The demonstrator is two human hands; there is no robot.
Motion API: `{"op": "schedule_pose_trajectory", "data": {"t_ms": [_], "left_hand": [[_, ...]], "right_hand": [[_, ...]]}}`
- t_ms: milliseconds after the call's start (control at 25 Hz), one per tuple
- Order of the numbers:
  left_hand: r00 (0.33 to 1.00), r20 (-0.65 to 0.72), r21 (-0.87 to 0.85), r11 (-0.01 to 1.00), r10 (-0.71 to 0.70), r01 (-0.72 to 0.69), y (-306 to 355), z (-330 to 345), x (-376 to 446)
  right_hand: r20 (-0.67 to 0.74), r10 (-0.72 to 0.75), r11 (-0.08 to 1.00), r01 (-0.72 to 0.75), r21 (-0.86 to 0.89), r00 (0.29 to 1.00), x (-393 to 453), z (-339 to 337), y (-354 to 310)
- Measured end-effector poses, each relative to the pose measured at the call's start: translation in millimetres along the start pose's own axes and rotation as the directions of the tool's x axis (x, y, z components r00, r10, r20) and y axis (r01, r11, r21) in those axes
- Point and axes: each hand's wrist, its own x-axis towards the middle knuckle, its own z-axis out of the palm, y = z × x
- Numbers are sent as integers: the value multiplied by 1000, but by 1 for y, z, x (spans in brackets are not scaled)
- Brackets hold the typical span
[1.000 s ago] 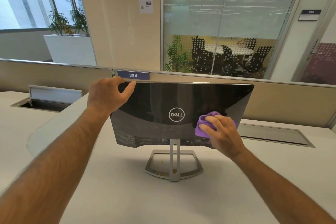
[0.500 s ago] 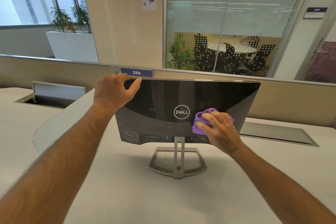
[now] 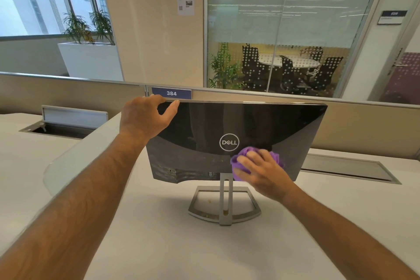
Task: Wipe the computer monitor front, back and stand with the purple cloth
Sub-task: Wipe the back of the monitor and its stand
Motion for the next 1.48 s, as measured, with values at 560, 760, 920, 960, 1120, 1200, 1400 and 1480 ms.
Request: {"op": "schedule_pose_trajectory", "data": {"t_ms": [560,760,920,960,1120,1200,1400,1480], "left_hand": [[1000,11,18,1000,21,-21,-3,0,2],[1000,0,22,999,26,-26,-4,2,1],[1000,3,17,1000,20,-20,-5,2,1],[1000,2,18,1000,21,-21,-5,2,1],[1000,6,25,999,29,-29,-6,3,1],[999,1,26,999,32,-32,-7,2,1],[999,8,47,998,50,-51,-7,2,1],[998,11,57,997,56,-57,-8,0,2]], "right_hand": [[106,-163,985,168,-38,981,14,-3,-19],[-103,146,989,-144,34,984,47,-13,-13],[42,-84,996,85,-6,996,37,-1,-33],[102,-140,990,141,-9,985,33,0,-36],[39,-67,998,67,-1,997,47,-6,-30],[-78,130,989,-125,75,988,64,-13,-22],[38,-87,996,86,19,995,53,-3,-40],[158,-178,984,179,5,971,46,-1,-47]]}}
